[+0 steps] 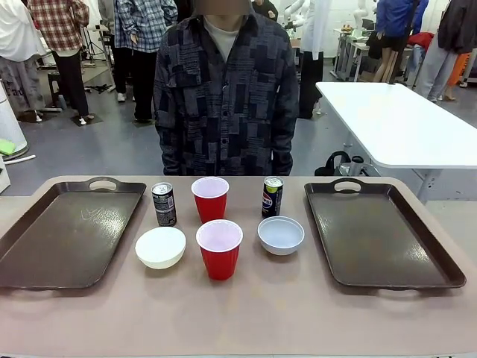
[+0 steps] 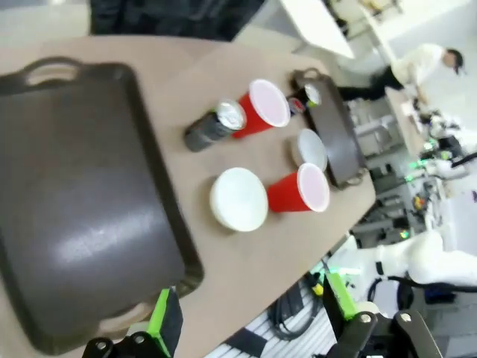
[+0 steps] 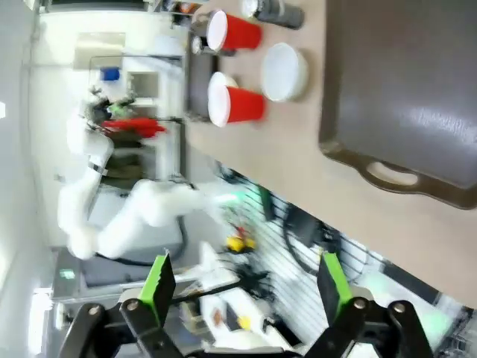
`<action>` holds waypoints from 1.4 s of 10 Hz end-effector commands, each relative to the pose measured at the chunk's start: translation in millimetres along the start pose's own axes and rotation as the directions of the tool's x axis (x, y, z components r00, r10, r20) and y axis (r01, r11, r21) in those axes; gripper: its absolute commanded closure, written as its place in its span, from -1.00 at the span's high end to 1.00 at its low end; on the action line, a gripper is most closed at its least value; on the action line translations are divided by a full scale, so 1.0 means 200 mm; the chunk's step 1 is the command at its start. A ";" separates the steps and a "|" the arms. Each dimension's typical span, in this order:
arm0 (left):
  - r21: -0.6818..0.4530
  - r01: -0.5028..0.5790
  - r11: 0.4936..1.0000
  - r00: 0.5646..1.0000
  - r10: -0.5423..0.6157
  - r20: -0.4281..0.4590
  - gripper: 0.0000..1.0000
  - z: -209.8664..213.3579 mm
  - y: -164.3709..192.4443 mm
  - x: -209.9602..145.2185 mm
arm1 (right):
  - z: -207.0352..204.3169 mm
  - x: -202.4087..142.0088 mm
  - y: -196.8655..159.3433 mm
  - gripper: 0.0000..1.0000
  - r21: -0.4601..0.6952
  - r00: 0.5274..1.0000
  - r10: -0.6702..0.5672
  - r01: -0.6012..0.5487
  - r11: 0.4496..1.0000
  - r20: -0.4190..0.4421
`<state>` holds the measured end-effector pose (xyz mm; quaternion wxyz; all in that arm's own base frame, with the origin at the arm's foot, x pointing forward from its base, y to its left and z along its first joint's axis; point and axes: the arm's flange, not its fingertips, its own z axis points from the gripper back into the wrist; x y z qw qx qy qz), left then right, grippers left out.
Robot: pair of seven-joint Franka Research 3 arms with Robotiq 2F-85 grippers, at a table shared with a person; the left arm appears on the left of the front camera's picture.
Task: Prepare tableware on both trays.
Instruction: Pick up a Picnic Bowl from the table and place it on a Handle tray.
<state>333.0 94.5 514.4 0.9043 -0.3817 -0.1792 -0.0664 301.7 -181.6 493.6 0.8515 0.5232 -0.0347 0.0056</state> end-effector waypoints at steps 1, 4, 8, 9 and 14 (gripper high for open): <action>0.060 -0.027 0.998 0.999 0.025 0.029 1.00 -0.01 0.02 -0.01 | -0.07 0.08 0.00 1.00 0.031 0.999 -0.041 0.040 0.999 0.024; 0.082 -0.043 0.996 0.999 0.041 0.031 1.00 0.06 0.10 0.00 | -0.08 0.11 -0.05 1.00 -0.028 0.994 -0.098 0.100 0.995 0.054; 0.109 -0.014 0.994 0.999 0.008 0.052 1.00 0.10 0.12 0.01 | -0.09 0.10 -0.07 1.00 -0.112 0.990 -0.135 0.140 0.984 0.051; 0.174 0.101 0.980 0.994 -0.106 0.021 1.00 0.09 0.07 0.01 | -0.12 0.08 -0.04 1.00 -0.224 0.993 -0.103 0.112 0.968 0.049; 0.083 -0.052 0.995 0.998 0.049 0.039 1.00 0.08 0.10 0.00 | -0.06 0.11 -0.08 1.00 -0.071 0.993 -0.109 0.113 0.991 0.053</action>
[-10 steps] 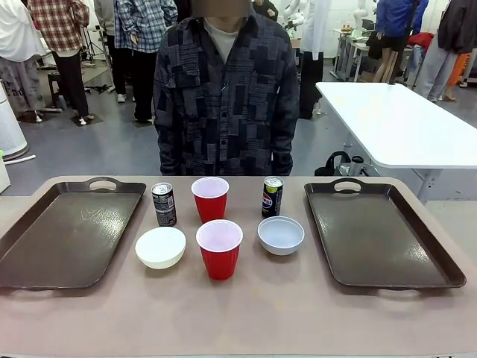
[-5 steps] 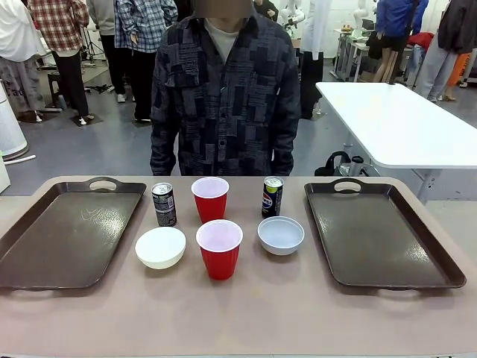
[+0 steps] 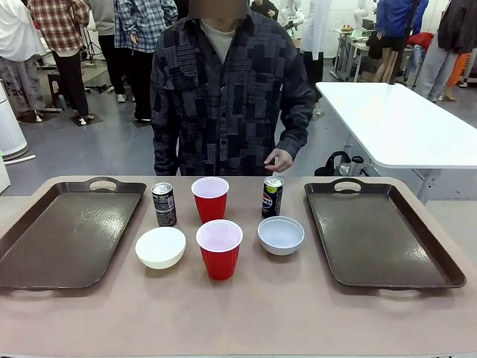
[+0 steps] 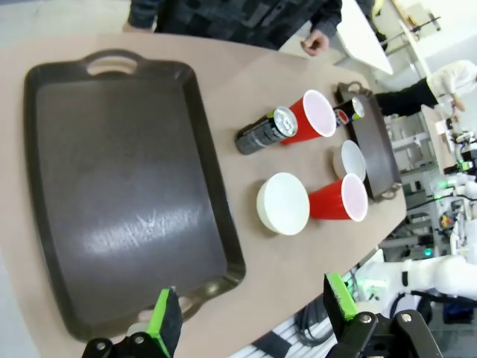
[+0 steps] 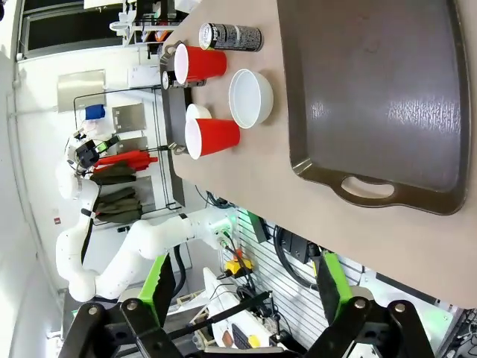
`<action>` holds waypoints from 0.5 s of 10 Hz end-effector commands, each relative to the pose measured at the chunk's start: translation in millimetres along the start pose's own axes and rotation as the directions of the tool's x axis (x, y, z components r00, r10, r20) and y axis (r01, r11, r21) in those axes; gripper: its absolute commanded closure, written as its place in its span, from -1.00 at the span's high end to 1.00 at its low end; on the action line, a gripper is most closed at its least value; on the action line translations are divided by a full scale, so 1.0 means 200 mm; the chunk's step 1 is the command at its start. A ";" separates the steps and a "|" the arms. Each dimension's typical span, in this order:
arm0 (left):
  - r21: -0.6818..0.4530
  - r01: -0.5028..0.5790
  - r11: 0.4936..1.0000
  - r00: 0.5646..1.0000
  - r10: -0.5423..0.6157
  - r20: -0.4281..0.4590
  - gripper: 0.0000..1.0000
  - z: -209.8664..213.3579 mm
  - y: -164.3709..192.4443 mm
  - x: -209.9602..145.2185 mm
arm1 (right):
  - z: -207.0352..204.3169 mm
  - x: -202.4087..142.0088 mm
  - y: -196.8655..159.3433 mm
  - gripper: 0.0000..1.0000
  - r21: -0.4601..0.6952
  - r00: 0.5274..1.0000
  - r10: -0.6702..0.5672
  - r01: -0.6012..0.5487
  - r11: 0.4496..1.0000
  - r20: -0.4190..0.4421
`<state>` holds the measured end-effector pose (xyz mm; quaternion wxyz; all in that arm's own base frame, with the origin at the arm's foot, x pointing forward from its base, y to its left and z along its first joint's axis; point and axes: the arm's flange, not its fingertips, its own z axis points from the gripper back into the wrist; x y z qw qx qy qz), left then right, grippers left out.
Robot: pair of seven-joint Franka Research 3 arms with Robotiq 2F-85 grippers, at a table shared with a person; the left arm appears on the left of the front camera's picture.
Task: Prepare tableware on both trays.
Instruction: Pick up a Picnic Bowl from the table and place it on a Handle tray.
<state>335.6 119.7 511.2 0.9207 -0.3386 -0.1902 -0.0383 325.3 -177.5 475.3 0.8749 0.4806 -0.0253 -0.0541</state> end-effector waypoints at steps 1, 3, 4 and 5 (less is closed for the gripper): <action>-0.018 -0.022 1.000 1.000 0.022 0.006 1.00 0.00 0.00 -0.01 | 0.01 0.00 0.00 1.00 0.028 1.000 -0.003 0.003 1.000 0.003; 0.047 -0.014 0.999 1.000 0.013 0.004 1.00 0.01 -0.02 0.02 | 0.01 0.00 0.00 1.00 0.028 1.000 -0.003 0.003 1.000 0.003; 0.093 -0.017 0.995 1.000 0.016 0.016 1.00 0.01 -0.06 0.05 | 0.01 0.00 0.00 1.00 0.028 1.000 -0.003 0.003 1.000 0.003; 0.148 -0.001 0.989 1.000 -0.001 0.011 1.00 -0.01 -0.15 0.09 | 0.01 0.00 0.00 1.00 0.028 1.000 -0.003 0.003 1.000 0.003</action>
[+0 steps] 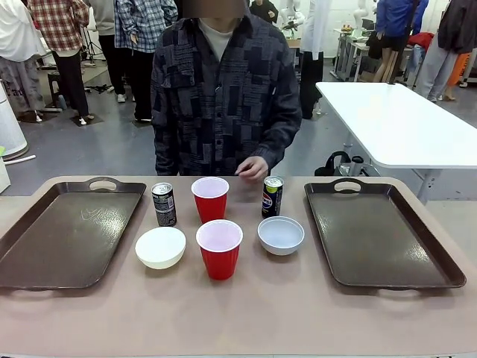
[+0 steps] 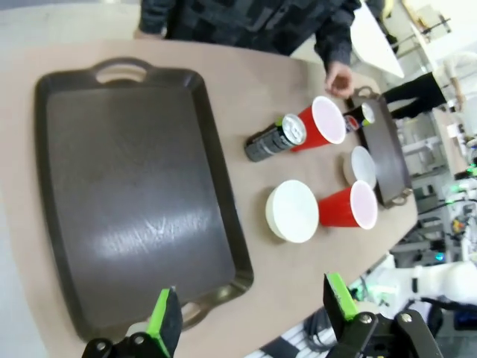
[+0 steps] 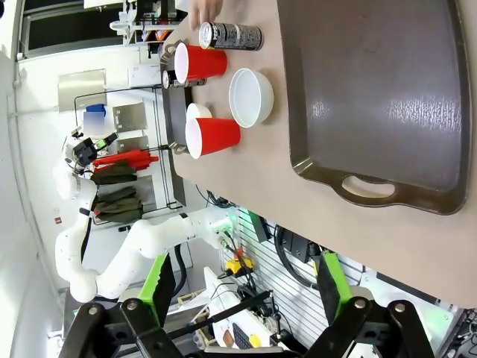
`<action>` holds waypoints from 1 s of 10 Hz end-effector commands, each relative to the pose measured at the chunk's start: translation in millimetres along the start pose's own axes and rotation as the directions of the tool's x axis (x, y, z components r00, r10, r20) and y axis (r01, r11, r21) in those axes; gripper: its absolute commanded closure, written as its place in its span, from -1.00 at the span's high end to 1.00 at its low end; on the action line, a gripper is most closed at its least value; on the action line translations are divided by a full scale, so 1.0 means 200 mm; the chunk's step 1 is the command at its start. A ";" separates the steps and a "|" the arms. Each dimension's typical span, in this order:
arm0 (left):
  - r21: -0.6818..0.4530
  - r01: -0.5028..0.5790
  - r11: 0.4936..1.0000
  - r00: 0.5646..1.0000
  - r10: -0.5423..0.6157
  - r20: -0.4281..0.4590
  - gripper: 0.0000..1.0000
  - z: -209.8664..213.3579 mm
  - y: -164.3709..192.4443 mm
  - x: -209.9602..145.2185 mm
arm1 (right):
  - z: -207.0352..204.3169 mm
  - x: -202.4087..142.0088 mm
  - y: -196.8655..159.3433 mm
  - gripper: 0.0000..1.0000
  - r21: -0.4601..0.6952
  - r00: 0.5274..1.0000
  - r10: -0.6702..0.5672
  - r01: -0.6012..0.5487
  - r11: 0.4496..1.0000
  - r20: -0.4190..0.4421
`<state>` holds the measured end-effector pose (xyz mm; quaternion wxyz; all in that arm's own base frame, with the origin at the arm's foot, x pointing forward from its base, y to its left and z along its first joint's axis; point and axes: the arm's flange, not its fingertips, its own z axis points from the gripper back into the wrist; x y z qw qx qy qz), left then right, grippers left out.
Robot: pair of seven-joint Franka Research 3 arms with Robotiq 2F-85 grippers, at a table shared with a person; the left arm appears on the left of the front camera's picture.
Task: Prepare tableware on both trays.
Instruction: Pick up a Picnic Bowl from the table and place it on a Handle tray.
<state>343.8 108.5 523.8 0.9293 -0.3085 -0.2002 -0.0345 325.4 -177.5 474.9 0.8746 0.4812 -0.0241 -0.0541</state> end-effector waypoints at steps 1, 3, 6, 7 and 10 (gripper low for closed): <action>0.133 0.014 0.991 1.000 -0.011 -0.027 1.00 -0.02 -0.17 0.08 | 0.01 0.00 0.00 1.00 0.026 1.000 -0.002 0.002 1.000 0.005; 0.357 0.118 0.927 0.988 -0.074 -0.132 1.00 -0.25 -0.42 0.18 | 0.01 0.00 0.00 1.00 0.026 1.000 -0.002 0.002 1.000 0.005; 0.513 0.287 0.809 0.940 -0.136 -0.312 1.00 -0.87 -0.70 0.26 | 0.01 0.00 0.00 1.00 0.026 1.000 -0.002 0.002 1.000 0.005; 0.537 0.321 0.780 0.927 -0.142 -0.348 1.00 -1.05 -0.76 0.24 | 0.01 0.00 0.00 1.00 0.026 1.000 -0.002 0.002 1.000 0.005; 0.515 0.406 0.755 0.891 -0.202 -0.407 1.00 -1.38 -0.82 0.09 | 0.01 0.00 0.00 1.00 0.026 1.000 -0.002 0.002 1.000 0.005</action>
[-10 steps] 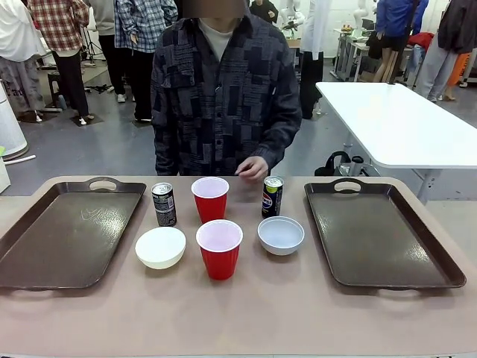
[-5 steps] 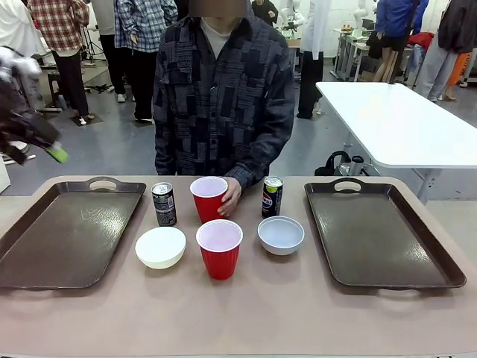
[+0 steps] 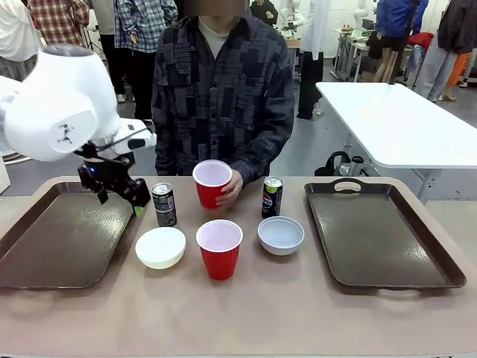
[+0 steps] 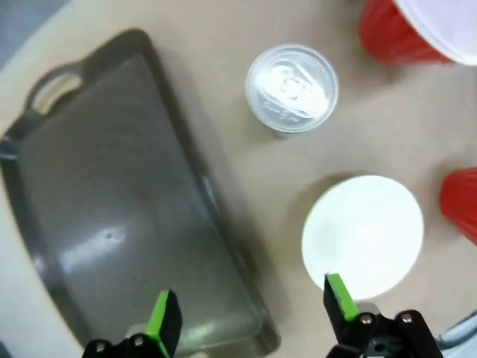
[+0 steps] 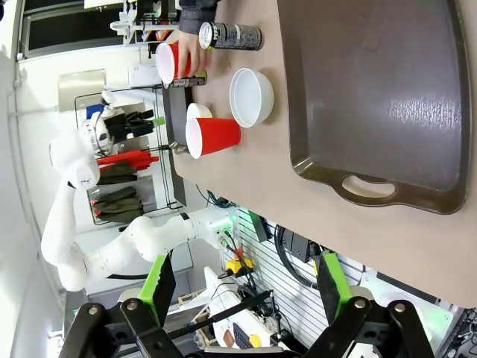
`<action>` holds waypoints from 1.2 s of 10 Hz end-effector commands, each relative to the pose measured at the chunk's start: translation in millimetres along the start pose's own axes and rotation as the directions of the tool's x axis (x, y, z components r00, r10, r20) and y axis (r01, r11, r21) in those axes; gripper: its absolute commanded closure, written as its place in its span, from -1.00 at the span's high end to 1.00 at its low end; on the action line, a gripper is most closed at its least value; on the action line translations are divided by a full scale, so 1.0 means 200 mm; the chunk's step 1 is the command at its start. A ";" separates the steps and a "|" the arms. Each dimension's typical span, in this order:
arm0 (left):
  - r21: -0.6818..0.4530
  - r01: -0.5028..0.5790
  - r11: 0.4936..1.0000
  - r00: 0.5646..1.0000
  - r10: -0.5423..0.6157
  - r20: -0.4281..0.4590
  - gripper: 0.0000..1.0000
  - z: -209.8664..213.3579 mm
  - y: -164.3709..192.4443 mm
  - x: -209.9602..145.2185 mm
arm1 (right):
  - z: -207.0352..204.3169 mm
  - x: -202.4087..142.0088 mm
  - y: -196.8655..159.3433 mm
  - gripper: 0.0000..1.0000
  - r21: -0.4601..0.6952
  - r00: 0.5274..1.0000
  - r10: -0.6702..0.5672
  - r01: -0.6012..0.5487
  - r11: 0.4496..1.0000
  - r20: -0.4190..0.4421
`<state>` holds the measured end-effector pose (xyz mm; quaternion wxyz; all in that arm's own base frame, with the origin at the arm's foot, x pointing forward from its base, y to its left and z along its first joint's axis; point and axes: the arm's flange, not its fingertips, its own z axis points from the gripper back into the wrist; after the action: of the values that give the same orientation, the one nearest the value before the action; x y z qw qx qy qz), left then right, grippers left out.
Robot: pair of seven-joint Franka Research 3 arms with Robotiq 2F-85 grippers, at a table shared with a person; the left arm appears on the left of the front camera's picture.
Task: Prepare tableware on both trays.
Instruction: Pick up a Picnic Bowl from the table and place it on a Handle tray.
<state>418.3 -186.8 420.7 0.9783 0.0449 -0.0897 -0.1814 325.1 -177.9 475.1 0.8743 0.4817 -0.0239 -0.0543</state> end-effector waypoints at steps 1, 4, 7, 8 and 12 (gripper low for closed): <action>-0.069 -0.030 0.997 0.999 0.028 -0.022 1.00 -0.07 0.00 0.00 | 0.01 0.00 0.00 1.00 0.025 1.000 -0.001 0.001 1.000 0.005; -0.247 0.009 0.969 0.996 -0.030 -0.084 1.00 -0.12 -0.04 -0.12 | 0.01 0.00 0.00 1.00 0.025 1.000 -0.001 0.001 1.000 0.005; -0.251 0.016 0.968 0.993 -0.045 -0.110 1.00 -0.26 -0.09 -0.15 | 0.01 0.00 0.00 1.00 0.025 1.000 -0.001 0.001 1.000 0.005; -0.242 0.025 0.970 0.993 -0.052 -0.109 1.00 -0.29 -0.10 -0.15 | 0.01 0.00 0.00 1.00 0.025 1.000 -0.001 0.001 1.000 0.005; -0.287 0.081 0.955 0.994 -0.100 -0.052 0.25 -0.39 -0.11 -0.12 | 0.01 0.00 0.00 1.00 0.025 1.000 -0.001 0.001 1.000 0.005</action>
<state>398.7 -193.3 344.1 0.9735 -0.0672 -0.0145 -0.2183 324.9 -178.1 475.0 0.8742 0.4820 -0.0237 -0.0546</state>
